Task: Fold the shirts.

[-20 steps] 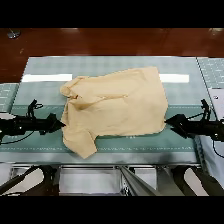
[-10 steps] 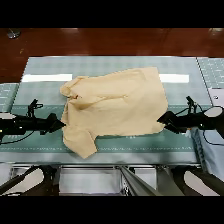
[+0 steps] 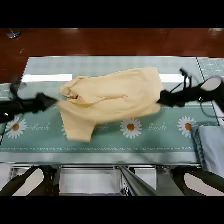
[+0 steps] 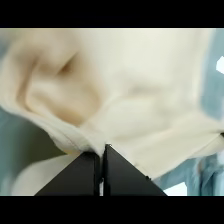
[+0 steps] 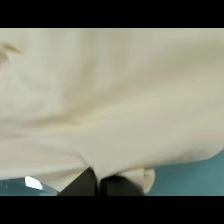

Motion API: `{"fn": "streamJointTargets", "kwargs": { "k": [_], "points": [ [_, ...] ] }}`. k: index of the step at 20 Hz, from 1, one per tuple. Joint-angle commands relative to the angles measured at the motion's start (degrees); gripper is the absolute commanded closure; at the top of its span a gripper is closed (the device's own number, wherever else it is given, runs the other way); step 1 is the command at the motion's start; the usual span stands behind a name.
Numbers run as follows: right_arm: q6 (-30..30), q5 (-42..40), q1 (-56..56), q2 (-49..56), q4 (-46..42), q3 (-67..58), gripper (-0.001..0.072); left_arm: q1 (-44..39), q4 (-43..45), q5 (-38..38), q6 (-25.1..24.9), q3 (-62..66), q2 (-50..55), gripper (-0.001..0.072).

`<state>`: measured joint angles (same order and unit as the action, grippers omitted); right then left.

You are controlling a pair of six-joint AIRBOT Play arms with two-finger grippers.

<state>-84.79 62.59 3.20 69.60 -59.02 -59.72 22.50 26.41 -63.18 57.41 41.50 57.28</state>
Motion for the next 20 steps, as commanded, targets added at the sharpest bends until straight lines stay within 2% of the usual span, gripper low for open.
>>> {"fn": "streamJointTargets", "kwargs": {
  "k": [1,3,5,7,10,12,14,16,20],
  "points": [
    [-1.7,3.9,-0.4,-4.7,-7.5,-23.1,0.0692,0.0,-9.5,3.1,-2.5,19.1,-7.3,0.0677],
    [-1.6,5.3,-0.4,-8.5,-9.3,-35.5,0.0692,0.0,-8.8,3.9,-2.5,32.4,-9.2,0.0677],
    [-1.6,5.0,-0.4,-12.0,-9.5,-45.1,0.0693,0.0,-5.7,4.9,3.3,44.9,-10.2,0.0677],
    [-1.6,8.5,-0.4,-14.4,-10.0,-54.2,0.0692,0.0,-0.3,6.0,8.7,56.7,-10.4,0.0677],
    [-1.5,15.8,-0.4,-20.5,-10.7,-58.0,0.0692,0.0,12.0,5.0,14.6,69.8,-12.1,0.0677],
    [-1.7,19.0,-0.4,-25.5,-12.7,-58.0,0.0692,0.0,22.5,3.1,17.6,73.8,-14.9,0.0676],
    [-2.7,17.7,-0.4,-29.7,-14.0,-58.0,0.0692,0.0,30.8,1.2,21.7,74.1,-18.5,0.0677],
    [-3.3,17.9,-0.4,-32.3,-14.0,-58.0,0.0691,0.0,34.5,-2.4,22.4,74.1,-21.1,0.0677],
    [-7.9,27.3,-0.4,-32.9,-14.0,-54.9,0.0691,-2.4,41.7,-5.7,24.3,70.3,-24.0,0.0677]
  ]
}}
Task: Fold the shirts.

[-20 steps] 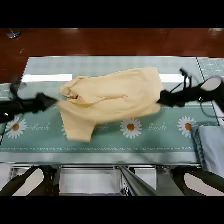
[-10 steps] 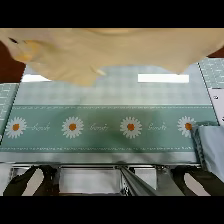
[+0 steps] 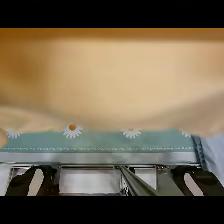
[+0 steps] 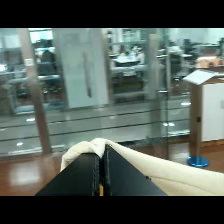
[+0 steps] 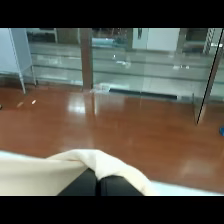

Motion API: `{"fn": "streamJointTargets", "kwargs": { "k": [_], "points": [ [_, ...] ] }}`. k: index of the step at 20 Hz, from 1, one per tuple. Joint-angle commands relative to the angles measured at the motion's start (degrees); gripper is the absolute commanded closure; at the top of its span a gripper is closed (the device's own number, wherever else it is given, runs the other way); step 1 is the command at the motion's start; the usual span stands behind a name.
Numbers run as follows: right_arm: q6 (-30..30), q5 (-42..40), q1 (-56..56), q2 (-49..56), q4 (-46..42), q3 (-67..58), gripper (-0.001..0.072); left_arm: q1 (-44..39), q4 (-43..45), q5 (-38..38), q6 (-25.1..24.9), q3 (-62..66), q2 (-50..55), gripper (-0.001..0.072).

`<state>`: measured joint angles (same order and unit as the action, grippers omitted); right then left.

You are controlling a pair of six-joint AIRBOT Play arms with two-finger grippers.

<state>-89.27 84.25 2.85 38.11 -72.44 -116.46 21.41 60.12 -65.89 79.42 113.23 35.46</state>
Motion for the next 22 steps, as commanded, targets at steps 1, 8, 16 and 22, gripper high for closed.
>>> {"fn": "streamJointTargets", "kwargs": {
  "k": [1,8,16,22],
  "points": [
    [-3.6,5.7,0.0,-1.4,0.0,4.6,0.0691,-2.2,8.7,-4.2,2.4,-3.5,-2.2,0.0677],
    [-3.3,-10.8,-0.2,0.5,3.8,40.8,0.0691,-2.7,-5.2,-1.6,0.2,-40.7,-0.6,0.0677],
    [-0.1,-32.0,-5.1,37.4,8.6,40.1,0.0691,-10.8,-7.8,25.0,-3.1,-53.7,25.2,0.0677],
    [-3.2,-30.5,-5.0,65.7,20.2,16.4,0.0544,-15.1,-18.2,26.9,-3.1,-45.5,43.3,0.0628]
  ]
}}
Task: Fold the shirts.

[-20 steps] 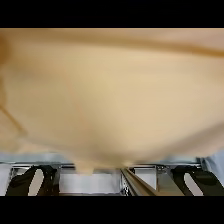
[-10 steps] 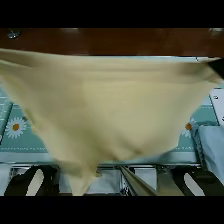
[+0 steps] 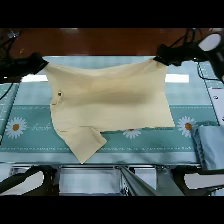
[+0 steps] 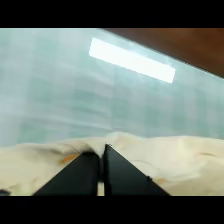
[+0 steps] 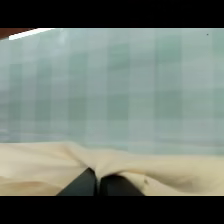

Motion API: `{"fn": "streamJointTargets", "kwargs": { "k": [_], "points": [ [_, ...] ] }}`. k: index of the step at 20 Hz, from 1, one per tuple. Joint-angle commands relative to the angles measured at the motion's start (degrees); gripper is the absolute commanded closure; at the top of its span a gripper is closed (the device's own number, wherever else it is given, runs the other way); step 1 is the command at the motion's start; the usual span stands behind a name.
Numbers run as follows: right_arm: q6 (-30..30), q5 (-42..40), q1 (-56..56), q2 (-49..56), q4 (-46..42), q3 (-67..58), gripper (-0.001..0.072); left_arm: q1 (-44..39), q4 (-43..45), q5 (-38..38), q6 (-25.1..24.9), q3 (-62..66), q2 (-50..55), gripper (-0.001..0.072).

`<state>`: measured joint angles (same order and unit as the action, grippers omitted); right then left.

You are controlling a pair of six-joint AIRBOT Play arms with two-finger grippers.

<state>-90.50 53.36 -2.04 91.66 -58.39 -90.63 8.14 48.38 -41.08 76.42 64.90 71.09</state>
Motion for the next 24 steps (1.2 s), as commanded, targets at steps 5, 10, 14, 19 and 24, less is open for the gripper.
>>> {"fn": "streamJointTargets", "kwargs": {
  "k": [5,10,14,19,24],
  "points": [
    [-0.7,18.5,7.6,16.5,11.1,-16.9,0.0081,3.7,-4.1,-17.1,0.0,8.5,10.9,0.0002],
    [-0.8,37.0,18.1,4.7,-22.2,-11.3,0.0095,17.9,1.4,-48.6,-1.4,5.5,9.9,0.0002],
    [-5.4,24.7,27.1,-12.3,-22.8,10.5,0.0095,25.2,2.0,-41.5,-1.4,-13.0,-2.4,0.0003],
    [-2.6,4.5,28.7,-37.0,-17.0,50.4,0.0095,29.5,1.0,-35.1,-1.8,-37.9,-12.0,0.0006],
    [4.8,7.2,28.8,-48.2,-2.5,62.5,0.0095,29.4,-1.0,-30.3,-4.0,-42.3,-12.2,0.0007]
  ]
}}
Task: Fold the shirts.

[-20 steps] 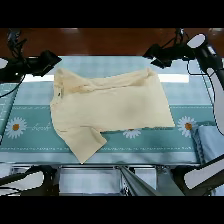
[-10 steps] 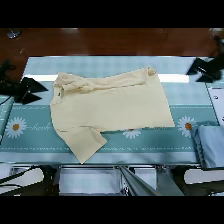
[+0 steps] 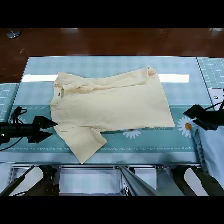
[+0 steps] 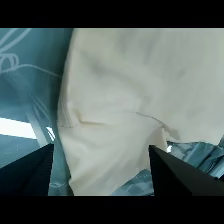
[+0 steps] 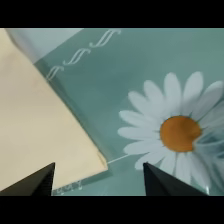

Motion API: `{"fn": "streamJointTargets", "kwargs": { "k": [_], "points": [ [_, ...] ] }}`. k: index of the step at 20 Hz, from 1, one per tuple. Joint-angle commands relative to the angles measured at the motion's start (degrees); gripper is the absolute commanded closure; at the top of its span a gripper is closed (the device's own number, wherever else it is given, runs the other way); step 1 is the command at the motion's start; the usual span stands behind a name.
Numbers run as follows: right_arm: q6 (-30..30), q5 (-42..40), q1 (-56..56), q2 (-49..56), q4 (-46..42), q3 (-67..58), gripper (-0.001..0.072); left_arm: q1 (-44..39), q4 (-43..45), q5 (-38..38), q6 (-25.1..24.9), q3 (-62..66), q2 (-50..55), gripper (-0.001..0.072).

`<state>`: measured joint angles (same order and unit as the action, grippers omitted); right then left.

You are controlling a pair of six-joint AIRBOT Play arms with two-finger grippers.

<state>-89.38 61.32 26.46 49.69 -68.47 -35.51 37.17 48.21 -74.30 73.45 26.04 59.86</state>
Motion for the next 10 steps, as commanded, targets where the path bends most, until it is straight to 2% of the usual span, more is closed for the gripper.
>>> {"fn": "streamJointTargets", "kwargs": {
  "k": [1,5,10],
  "points": [
    [4.4,-0.6,0.3,-6.2,9.1,7.4,0.0095,0.4,-0.9,4.1,-1.0,-3.4,-0.9,0.0006],
    [4.6,-0.7,0.2,-6.2,12.9,7.4,0.0095,-1.5,-1.6,8.1,-1.0,-3.4,0.9,0.0006],
    [4.6,0.0,0.2,-6.2,14.6,7.4,0.0096,-10.7,-4.3,13.9,-3.6,-3.4,3.6,0.0007]
  ]
}}
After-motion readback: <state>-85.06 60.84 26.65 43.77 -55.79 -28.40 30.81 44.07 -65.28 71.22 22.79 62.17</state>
